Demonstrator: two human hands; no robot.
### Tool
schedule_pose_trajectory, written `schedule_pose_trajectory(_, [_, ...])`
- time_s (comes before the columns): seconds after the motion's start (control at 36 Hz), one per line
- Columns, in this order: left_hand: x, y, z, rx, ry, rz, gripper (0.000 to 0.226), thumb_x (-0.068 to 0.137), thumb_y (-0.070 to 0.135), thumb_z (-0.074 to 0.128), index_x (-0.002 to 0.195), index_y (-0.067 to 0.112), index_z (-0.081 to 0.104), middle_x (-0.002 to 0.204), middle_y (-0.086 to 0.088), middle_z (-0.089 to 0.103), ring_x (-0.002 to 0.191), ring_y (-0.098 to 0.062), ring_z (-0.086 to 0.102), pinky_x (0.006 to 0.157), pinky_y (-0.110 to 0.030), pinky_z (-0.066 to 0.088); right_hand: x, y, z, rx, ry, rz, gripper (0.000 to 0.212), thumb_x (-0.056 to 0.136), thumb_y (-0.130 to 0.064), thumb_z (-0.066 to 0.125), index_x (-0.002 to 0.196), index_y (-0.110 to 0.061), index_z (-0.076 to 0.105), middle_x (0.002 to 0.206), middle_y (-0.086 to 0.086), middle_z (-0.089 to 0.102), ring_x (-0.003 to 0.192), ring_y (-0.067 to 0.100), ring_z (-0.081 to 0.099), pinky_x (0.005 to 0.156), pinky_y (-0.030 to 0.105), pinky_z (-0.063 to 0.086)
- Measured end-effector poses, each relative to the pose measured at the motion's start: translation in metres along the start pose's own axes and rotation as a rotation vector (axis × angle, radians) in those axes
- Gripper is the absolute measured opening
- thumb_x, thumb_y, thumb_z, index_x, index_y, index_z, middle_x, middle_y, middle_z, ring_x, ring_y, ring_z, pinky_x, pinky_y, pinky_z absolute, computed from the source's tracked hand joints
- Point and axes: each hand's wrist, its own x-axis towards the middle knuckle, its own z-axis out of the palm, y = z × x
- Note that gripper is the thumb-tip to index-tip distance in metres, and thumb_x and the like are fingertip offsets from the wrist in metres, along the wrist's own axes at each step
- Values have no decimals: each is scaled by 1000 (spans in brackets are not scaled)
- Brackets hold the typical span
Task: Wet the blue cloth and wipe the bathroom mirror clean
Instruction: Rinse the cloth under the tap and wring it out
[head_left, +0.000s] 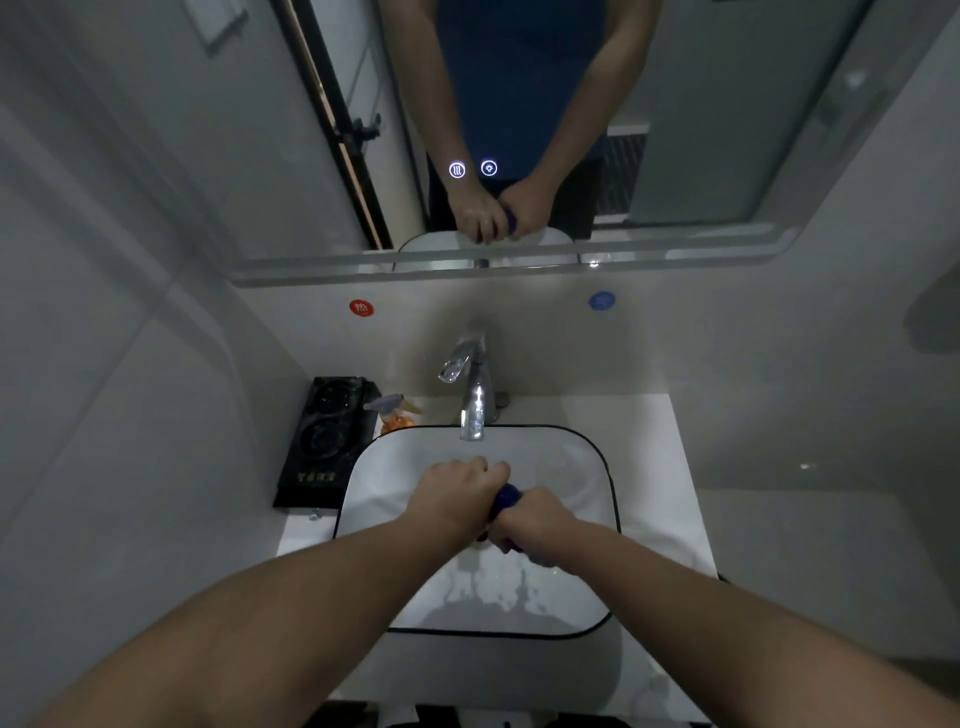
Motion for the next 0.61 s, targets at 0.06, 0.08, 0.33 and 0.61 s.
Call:
schedule_pose_trajectory(0.06, [-2, -5, 4, 26, 18, 83, 42, 63, 35, 91, 91, 23, 62, 71, 3, 60, 48, -21, 58, 48, -27, 25, -7, 6, 4, 107, -50, 40, 21, 58, -10, 71, 76, -8, 60, 62, 8, 51, 48, 19, 40, 49, 27, 30])
schedule_pose_trajectory(0.08, [-4, -6, 5, 28, 31, 116, 40, 64, 37, 90, 90, 24, 63, 69, 4, 59, 46, -19, 56, 48, -25, 24, -11, 9, 6, 141, -78, 58, 21, 59, -10, 70, 77, -8, 59, 62, 8, 51, 46, 18, 38, 49, 26, 28])
schedule_pose_trajectory(0.33, [-20, 13, -5, -47, -118, 43, 26, 89, 40, 68, 109, 27, 58, 94, 2, 69, 78, -24, 68, 66, -34, 51, -19, 24, -7, -60, -250, 68, 28, 66, -16, 74, 88, -12, 59, 72, 3, 58, 54, 17, 48, 51, 27, 35])
schedule_pose_trajectory(0.61, [-19, 1, -26, -1094, -675, -666, 48, 77, 33, 82, 115, 9, 66, 81, -7, 69, 54, -15, 58, 55, -27, 46, -26, 12, -15, -870, 323, -525, 116, 88, -31, 78, 170, -36, -4, 179, 3, 4, 166, 30, 6, 135, 48, 9])
